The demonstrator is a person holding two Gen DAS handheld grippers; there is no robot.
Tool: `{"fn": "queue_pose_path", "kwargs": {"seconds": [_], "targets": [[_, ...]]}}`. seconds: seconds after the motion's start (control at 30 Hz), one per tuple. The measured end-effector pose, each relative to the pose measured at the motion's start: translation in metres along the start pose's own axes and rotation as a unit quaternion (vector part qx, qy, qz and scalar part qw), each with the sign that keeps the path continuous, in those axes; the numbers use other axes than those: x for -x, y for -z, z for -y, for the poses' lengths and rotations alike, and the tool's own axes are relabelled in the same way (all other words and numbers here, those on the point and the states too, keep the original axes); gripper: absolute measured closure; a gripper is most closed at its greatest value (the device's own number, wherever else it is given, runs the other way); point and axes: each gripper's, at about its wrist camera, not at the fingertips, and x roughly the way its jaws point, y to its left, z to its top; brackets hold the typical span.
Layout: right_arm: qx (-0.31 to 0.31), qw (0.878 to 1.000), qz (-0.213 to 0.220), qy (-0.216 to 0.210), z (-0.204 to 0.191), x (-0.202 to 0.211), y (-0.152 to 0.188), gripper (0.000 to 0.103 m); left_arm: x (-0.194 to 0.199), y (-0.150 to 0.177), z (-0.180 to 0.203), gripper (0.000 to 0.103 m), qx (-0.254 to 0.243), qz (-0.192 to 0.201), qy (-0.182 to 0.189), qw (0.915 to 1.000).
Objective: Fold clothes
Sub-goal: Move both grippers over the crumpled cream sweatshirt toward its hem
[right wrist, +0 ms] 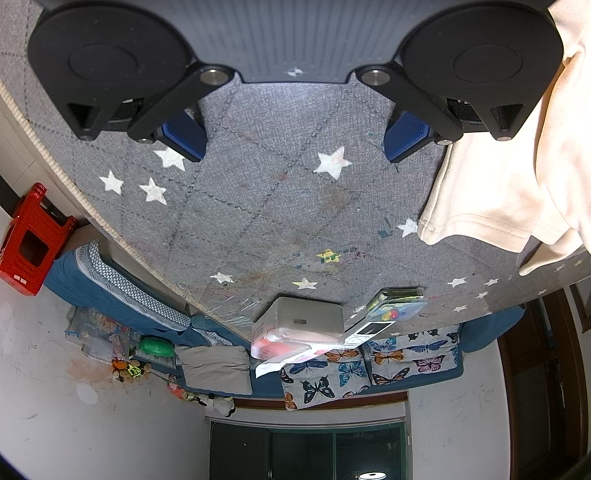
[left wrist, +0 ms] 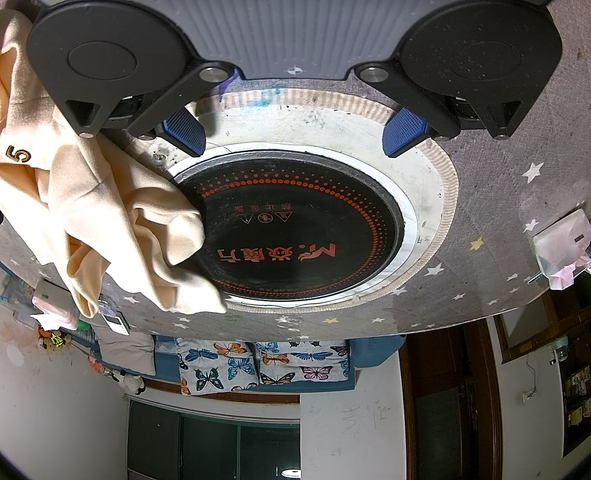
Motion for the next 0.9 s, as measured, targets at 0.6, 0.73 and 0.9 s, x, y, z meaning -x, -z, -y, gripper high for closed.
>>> {"fn": "queue_pose_path", "kwargs": {"seconds": [0.6, 0.73, 0.9], "targets": [[0.054, 0.996, 0.017, -0.063, -0.03, 0.051, 0.006, 0.0, 0.005, -0.002, 0.005, 0.0, -0.003, -0.011, -0.006, 0.9999], [0.071, 0.993, 0.015, -0.093, -0.044, 0.067, 0.01, 0.0, 0.016, -0.003, 0.01, 0.0, -0.002, -0.007, -0.004, 1.0], [0.091, 0.989, 0.015, -0.113, -0.06, 0.084, 0.018, 0.0, 0.03, -0.003, 0.02, 0.0, -0.007, -0.001, 0.006, 1.0]]}}
